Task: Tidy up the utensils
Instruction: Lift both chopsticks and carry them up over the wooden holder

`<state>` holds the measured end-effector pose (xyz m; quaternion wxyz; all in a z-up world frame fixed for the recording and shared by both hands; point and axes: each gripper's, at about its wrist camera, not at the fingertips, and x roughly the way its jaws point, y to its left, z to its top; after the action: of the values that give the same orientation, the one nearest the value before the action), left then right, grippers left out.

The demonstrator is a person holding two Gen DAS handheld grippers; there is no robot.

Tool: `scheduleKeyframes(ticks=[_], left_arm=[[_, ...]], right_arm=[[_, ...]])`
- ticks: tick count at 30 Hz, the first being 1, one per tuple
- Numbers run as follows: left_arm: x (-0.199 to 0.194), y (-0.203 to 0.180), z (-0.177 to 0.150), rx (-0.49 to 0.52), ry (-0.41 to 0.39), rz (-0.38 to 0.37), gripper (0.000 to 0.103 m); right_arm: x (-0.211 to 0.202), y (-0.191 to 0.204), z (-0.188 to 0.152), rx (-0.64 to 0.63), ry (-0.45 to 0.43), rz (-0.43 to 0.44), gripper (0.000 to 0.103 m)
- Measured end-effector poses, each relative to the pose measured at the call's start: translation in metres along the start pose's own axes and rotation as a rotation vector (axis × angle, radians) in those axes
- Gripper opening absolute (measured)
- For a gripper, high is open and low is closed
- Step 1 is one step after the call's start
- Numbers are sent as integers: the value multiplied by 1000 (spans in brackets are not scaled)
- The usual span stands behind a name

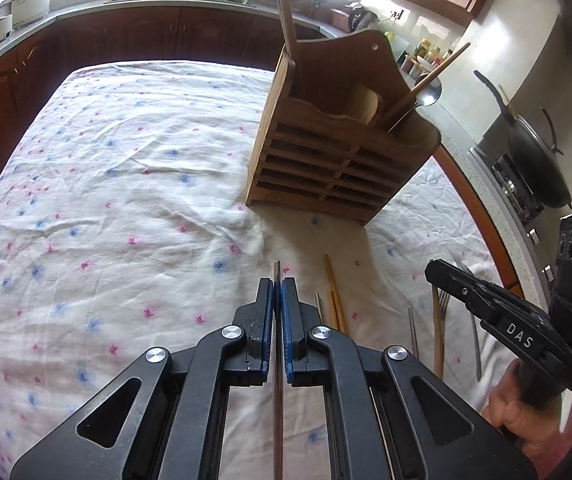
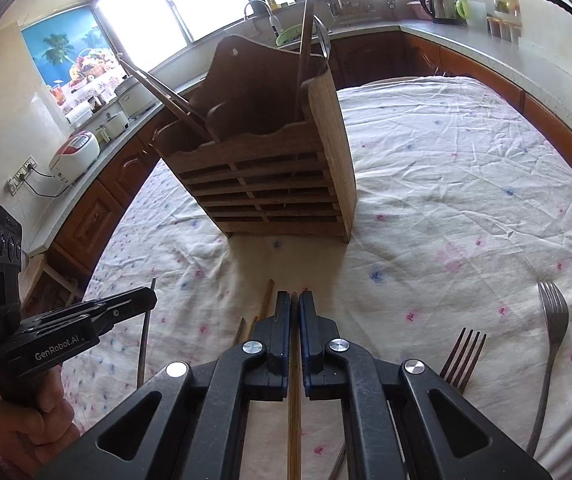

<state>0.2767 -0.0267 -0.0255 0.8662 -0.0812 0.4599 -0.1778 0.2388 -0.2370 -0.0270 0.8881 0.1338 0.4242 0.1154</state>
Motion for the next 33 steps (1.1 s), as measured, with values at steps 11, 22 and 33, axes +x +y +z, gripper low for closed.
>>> scheduleKeyframes(ticks=[11, 22, 33], left_arm=[[-68, -7, -9, 14, -115, -19, 4], [-122, -14, -23, 18, -211, -25, 4], [-150, -14, -28, 19, -280, -16, 4]], right_arm=[[-48, 16, 4, -40, -98, 23, 4], [-95, 34, 4, -96, -209, 40, 4], [-130, 43, 3, -124, -299, 32, 4]])
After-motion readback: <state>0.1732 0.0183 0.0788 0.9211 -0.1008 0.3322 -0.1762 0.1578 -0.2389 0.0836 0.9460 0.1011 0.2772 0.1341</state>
